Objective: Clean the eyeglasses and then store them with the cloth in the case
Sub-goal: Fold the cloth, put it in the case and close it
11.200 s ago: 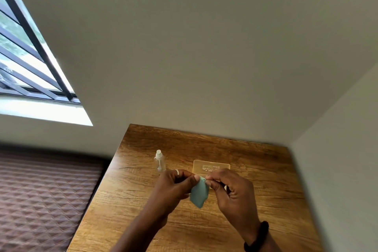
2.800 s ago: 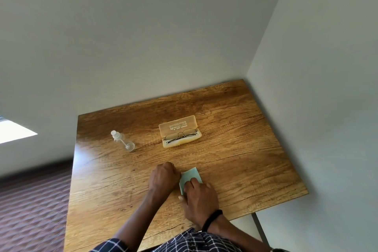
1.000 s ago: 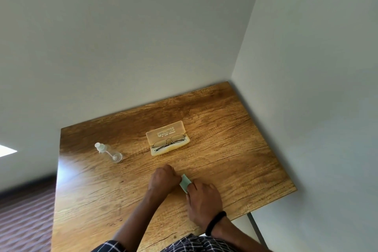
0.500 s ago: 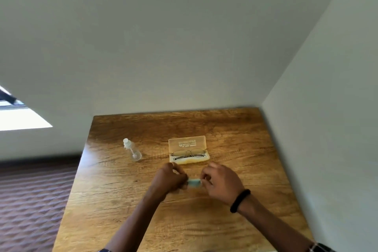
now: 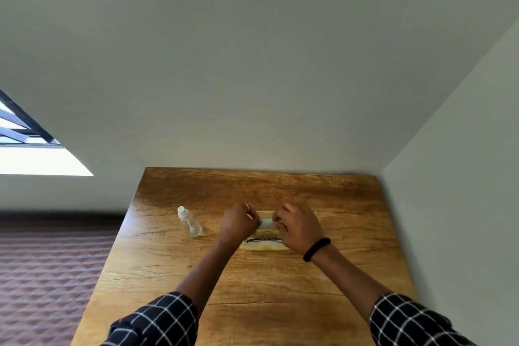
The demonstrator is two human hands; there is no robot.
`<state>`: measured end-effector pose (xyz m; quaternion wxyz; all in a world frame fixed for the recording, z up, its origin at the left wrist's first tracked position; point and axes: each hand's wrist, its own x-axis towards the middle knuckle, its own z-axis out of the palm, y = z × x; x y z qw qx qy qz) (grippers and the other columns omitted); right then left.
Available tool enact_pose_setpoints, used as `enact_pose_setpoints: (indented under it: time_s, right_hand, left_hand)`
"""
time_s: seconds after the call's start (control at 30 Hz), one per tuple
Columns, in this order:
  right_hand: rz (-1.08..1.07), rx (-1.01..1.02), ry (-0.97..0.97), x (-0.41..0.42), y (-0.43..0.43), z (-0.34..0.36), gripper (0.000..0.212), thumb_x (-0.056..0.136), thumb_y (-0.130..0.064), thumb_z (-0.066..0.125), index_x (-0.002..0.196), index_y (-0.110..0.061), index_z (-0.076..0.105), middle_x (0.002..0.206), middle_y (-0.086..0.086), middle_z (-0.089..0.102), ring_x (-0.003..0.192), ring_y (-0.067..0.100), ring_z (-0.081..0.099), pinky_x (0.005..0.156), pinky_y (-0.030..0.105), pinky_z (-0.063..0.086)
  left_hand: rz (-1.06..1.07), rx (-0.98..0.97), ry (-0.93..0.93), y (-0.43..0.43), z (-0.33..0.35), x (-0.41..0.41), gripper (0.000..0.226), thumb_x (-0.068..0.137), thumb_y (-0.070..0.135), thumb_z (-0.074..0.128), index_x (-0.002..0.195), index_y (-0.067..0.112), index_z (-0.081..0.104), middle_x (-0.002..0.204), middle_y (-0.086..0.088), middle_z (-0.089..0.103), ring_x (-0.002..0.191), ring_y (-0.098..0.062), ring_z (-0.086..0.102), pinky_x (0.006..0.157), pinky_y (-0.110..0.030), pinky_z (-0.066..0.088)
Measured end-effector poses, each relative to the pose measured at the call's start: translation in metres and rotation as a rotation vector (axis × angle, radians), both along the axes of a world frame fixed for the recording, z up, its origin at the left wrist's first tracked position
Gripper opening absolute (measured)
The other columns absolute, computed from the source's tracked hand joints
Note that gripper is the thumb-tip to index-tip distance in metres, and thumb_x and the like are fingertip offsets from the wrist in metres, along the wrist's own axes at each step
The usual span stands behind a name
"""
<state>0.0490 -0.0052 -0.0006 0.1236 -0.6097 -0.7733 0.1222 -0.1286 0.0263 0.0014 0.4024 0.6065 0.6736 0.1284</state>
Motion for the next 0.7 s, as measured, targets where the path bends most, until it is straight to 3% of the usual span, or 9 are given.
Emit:
enact_pose_setpoints:
  time_s: [0.1, 0.37, 0.53, 0.7]
  right_hand:
    - [-0.008, -0.039, 0.006, 0.003, -0.019, -0.022, 0.006, 0.088, -0.026, 0.063, 0.089, -0.023, 0.069, 0.092, -0.005, 0.060, 0.087, 0.017, 0.059, 0.079, 0.038, 0.047]
    - [-0.027, -0.057, 0.029, 0.001, -0.037, -0.032, 0.006, 0.083, -0.022, 0.069, 0.088, -0.024, 0.070, 0.090, -0.006, 0.060, 0.084, 0.015, 0.061, 0.076, 0.034, 0.045]
    - [-0.037, -0.053, 0.027, 0.001, -0.038, -0.032, 0.011, 0.082, -0.018, 0.070, 0.090, -0.025, 0.070, 0.091, -0.006, 0.060, 0.086, 0.015, 0.060, 0.077, 0.033, 0.044]
    - [-0.029, -0.049, 0.018, 0.002, -0.038, -0.033, 0.010, 0.084, -0.020, 0.069, 0.092, -0.026, 0.070, 0.094, -0.006, 0.060, 0.088, 0.014, 0.059, 0.078, 0.033, 0.045]
  left_hand:
    - [-0.029, 0.078, 0.114, -0.017, -0.014, 0.002, 0.009, 0.087, 0.023, 0.068, 0.087, 0.015, 0.073, 0.083, -0.002, 0.076, 0.071, -0.013, 0.070, 0.057, -0.025, 0.053]
    - [-0.074, 0.217, 0.183, -0.042, -0.027, 0.008, 0.008, 0.087, 0.020, 0.067, 0.085, 0.015, 0.073, 0.079, -0.002, 0.075, 0.064, -0.015, 0.068, 0.056, -0.029, 0.053]
    - [-0.119, 0.319, 0.184, -0.053, -0.030, 0.003, 0.008, 0.086, 0.022, 0.072, 0.088, 0.015, 0.074, 0.091, -0.003, 0.070, 0.070, -0.015, 0.065, 0.054, -0.019, 0.039]
    - [-0.207, 0.436, 0.212, -0.072, -0.043, -0.011, 0.032, 0.076, 0.027, 0.084, 0.103, 0.015, 0.071, 0.106, -0.004, 0.059, 0.081, -0.024, 0.066, 0.057, -0.029, 0.051]
